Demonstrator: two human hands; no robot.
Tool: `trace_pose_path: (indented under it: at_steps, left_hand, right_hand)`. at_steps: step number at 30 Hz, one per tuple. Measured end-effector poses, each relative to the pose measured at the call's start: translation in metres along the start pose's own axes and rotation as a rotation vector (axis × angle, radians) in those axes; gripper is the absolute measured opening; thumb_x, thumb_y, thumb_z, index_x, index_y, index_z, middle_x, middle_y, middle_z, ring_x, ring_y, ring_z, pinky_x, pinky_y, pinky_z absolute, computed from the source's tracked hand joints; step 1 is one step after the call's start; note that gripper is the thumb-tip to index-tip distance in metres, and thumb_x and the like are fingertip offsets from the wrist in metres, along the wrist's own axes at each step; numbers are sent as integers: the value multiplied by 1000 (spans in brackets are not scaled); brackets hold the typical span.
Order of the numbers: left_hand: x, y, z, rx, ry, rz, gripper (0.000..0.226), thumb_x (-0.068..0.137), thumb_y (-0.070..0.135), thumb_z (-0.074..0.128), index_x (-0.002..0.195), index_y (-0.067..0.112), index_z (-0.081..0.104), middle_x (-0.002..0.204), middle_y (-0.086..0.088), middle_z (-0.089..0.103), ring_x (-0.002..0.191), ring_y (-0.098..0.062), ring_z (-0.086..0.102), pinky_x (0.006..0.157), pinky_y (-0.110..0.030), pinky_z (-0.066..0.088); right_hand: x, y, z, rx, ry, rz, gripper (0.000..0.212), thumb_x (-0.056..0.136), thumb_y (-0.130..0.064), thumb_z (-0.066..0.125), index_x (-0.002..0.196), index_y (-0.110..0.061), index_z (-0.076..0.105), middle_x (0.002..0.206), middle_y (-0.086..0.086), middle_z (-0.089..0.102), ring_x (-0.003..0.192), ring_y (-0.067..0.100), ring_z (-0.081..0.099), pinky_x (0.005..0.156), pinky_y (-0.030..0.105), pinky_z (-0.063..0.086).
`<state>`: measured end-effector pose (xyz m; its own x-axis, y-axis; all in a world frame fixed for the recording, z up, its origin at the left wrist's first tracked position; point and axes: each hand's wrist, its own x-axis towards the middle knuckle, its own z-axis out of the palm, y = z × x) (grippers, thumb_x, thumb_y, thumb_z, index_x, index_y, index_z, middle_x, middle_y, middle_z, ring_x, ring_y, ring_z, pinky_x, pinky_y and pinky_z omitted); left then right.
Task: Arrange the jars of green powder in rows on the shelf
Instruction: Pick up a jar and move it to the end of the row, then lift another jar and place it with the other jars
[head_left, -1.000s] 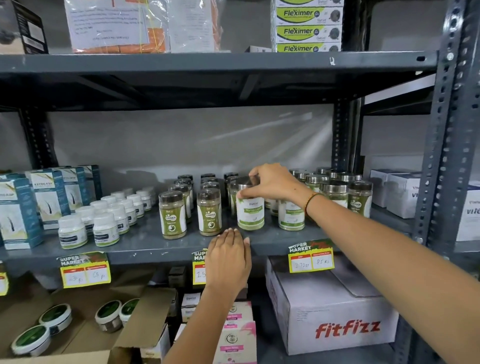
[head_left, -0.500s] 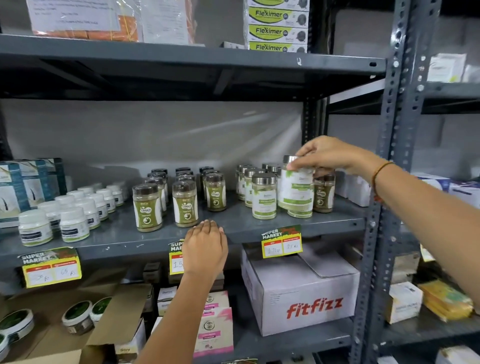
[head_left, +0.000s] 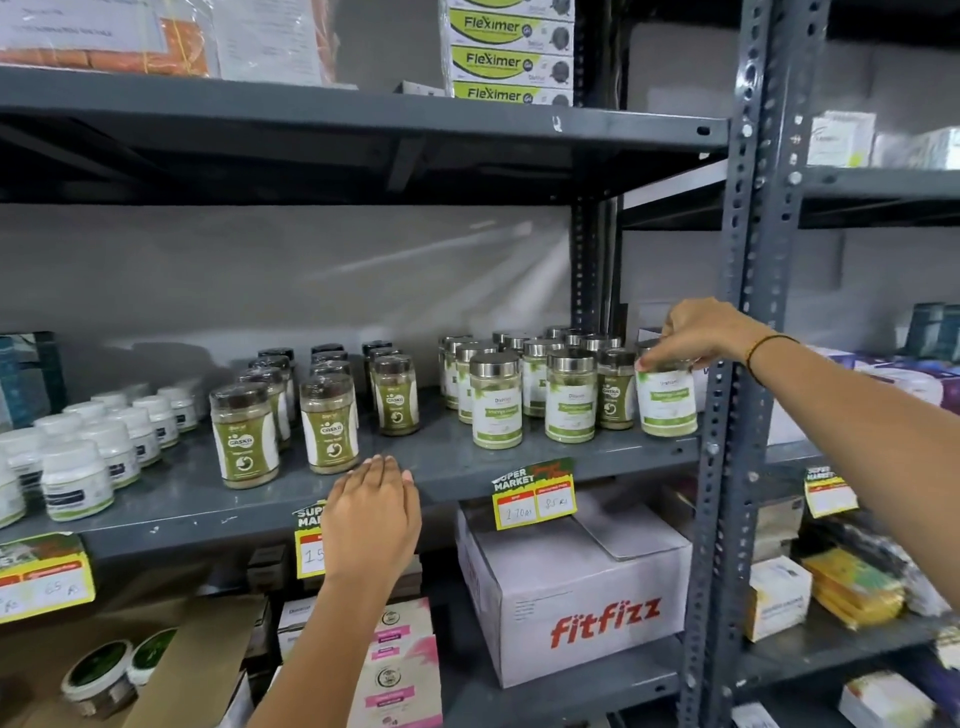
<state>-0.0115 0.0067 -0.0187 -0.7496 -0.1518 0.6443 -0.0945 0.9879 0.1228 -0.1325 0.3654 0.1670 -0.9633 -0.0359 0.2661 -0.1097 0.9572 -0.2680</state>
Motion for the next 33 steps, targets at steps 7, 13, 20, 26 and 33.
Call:
trace_pose_path:
  at_steps: [7, 13, 20, 26, 33]
  left_hand:
    - [1, -1, 3, 7, -8, -20, 41, 95, 28, 41, 115, 2, 65, 118, -15, 68, 113, -26, 61, 101, -40, 45]
    - [0, -1, 2, 19, -8, -18, 40, 95, 28, 41, 115, 2, 65, 117, -15, 68, 112, -26, 62, 100, -40, 46]
    - [-1, 1, 0, 24, 0, -21, 42, 95, 28, 38, 113, 2, 66, 115, -16, 69, 110, -27, 63, 98, -41, 47]
    - [-1, 2, 1, 28, 16, -32, 46, 92, 30, 36, 110, 2, 68, 111, -16, 71, 107, -28, 65, 96, -42, 49]
    - [-1, 0, 4, 30, 22, -38, 49, 92, 33, 33, 111, 3, 67, 113, -14, 70, 108, -27, 64, 97, -41, 48]
  right_hand:
    - [13, 2, 12, -116, 30, 28, 56, 65, -59, 80, 48, -16, 49, 45, -1, 57, 51, 19, 63, 70, 34, 58]
    - [14, 6, 18, -163, 70, 21, 57, 68, -66, 75, 56, -17, 48, 58, 1, 60, 57, 19, 61, 64, 30, 52]
    - [9, 6, 18, -211, 75, 8, 67, 69, -74, 68, 67, -7, 61, 67, 5, 67, 59, 20, 68, 64, 32, 56]
    - [14, -18, 12, -374, 343, -134, 74, 76, -79, 53, 108, -14, 66, 100, 12, 68, 96, 38, 64, 68, 39, 45]
    - [35, -35, 23, -130, 51, -226, 61, 86, -54, 65, 135, -19, 58, 134, 8, 62, 119, 28, 58, 98, 39, 48]
